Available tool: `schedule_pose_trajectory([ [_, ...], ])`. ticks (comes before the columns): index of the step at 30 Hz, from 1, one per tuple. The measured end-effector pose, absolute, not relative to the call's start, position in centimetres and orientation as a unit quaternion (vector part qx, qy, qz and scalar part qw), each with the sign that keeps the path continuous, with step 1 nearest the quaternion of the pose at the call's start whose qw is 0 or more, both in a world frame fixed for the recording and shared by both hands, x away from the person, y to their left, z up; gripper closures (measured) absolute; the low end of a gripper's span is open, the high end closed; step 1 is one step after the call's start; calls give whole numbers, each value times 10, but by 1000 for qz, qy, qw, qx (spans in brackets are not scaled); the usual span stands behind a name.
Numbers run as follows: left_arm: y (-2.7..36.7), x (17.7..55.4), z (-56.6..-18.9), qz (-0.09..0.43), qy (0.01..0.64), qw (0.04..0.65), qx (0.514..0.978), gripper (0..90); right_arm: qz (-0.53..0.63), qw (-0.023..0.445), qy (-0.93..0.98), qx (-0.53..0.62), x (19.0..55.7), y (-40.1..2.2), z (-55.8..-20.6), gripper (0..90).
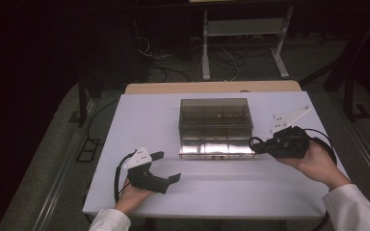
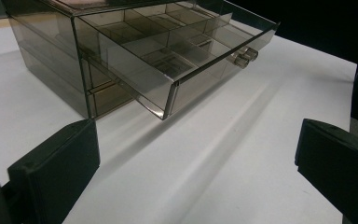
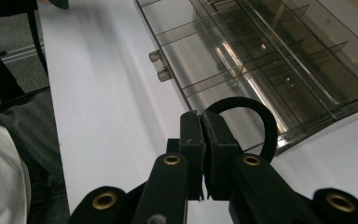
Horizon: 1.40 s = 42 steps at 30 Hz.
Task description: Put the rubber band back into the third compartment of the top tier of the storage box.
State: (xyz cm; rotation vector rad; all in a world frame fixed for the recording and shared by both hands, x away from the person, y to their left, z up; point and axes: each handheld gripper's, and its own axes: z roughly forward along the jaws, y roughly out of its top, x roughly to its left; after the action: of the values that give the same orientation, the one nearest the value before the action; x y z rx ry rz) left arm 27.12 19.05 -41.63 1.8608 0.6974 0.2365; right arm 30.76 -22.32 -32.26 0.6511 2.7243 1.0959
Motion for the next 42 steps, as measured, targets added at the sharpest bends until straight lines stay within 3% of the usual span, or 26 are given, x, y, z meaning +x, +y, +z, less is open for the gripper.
schedule_pose_trajectory([
  [42,190,271,-416,98,291,539,784,0,370,46,901,221,334,-203,-350,859],
])
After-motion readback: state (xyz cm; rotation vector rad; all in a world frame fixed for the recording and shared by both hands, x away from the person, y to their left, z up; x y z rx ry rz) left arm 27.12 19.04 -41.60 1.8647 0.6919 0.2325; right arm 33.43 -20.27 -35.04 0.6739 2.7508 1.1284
